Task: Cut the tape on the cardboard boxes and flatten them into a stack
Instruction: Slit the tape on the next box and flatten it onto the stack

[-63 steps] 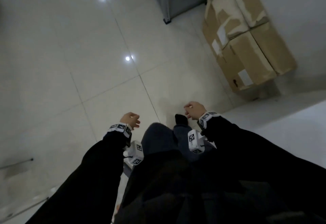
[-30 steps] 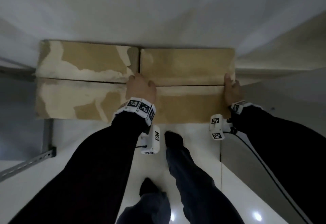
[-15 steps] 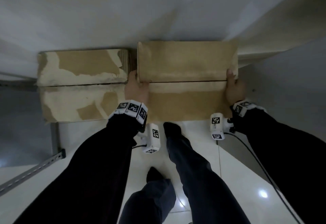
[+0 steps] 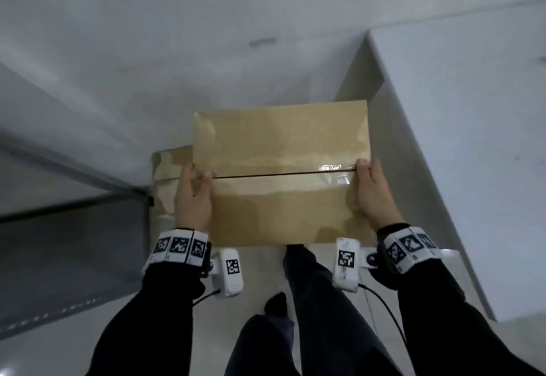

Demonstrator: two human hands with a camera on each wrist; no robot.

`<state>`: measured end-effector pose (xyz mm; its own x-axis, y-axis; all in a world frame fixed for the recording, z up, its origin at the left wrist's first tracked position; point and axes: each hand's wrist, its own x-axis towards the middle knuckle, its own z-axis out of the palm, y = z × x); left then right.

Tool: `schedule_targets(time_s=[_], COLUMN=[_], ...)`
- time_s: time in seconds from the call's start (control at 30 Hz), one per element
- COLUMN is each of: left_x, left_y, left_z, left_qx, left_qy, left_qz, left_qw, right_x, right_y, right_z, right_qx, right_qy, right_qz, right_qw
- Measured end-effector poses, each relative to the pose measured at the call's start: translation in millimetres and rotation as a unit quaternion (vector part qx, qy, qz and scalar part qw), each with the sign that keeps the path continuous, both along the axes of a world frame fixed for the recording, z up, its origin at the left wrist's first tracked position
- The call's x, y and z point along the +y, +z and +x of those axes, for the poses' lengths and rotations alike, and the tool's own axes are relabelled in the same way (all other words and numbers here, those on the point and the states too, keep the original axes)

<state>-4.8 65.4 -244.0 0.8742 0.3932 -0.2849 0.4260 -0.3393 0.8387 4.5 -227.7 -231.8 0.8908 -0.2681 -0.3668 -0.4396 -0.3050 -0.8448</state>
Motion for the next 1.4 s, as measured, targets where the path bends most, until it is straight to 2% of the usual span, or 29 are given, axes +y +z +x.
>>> schedule_targets(time_s=[0.13, 0.27, 0.47, 0.63, 0.8, 0.93, 1.03, 1.13, 1.27, 1.4], left_x=[-12.8, -46.1, -155.3, -286.0, -417.5, -490.2, -520.8, -537.6, -537.3, -538.8], left_y=[83.0, 143.7, 190.3, 195.6, 182.1, 174.8, 164.6, 155.3, 149.2, 158.4], left_z=[-12.6, -11.2, 3.1, 30.5, 56.8, 67.3, 75.3, 85.7, 104.4, 127.0], left_qx=[-0.065, -0.12, -0.176, -0.155, -0.112, -0.031, 0.013, 0.028, 0.042, 0.063], left_qy=[-0.043, -0.084, -0.146, -0.222, -0.229, -0.215, -0.196, -0.176, -0.179, -0.222], left_qz=[0.001, 0.0, -0.025, -0.04, -0.038, -0.01, -0.002, 0.041, 0.086, 0.162], left_qw=[0.997, 0.989, 0.973, 0.962, 0.966, 0.976, 0.981, 0.983, 0.979, 0.959], right_x=[-21.2, -67.2, -166.6, -289.6, -430.0, -505.6, -540.1, -559.0, -564.1, -552.1], right_y=[72.5, 126.9, 173.6, 181.5, 179.6, 179.5, 166.5, 146.8, 131.2, 134.6], right_z=[-41.8, -71.6, -93.9, -81.2, -42.0, -4.9, 21.6, 43.2, 54.7, 38.7], right_qx=[-0.104, -0.17, -0.216, -0.197, -0.162, -0.113, -0.072, -0.051, -0.034, -0.016], right_qy=[0.012, 0.017, 0.027, -0.031, -0.006, 0.032, 0.053, 0.06, 0.032, -0.027], right_qz=[0.064, 0.079, 0.014, -0.01, -0.035, -0.025, -0.027, -0.012, 0.065, 0.169], right_qw=[0.992, 0.982, 0.976, 0.98, 0.986, 0.993, 0.996, 0.997, 0.997, 0.985])
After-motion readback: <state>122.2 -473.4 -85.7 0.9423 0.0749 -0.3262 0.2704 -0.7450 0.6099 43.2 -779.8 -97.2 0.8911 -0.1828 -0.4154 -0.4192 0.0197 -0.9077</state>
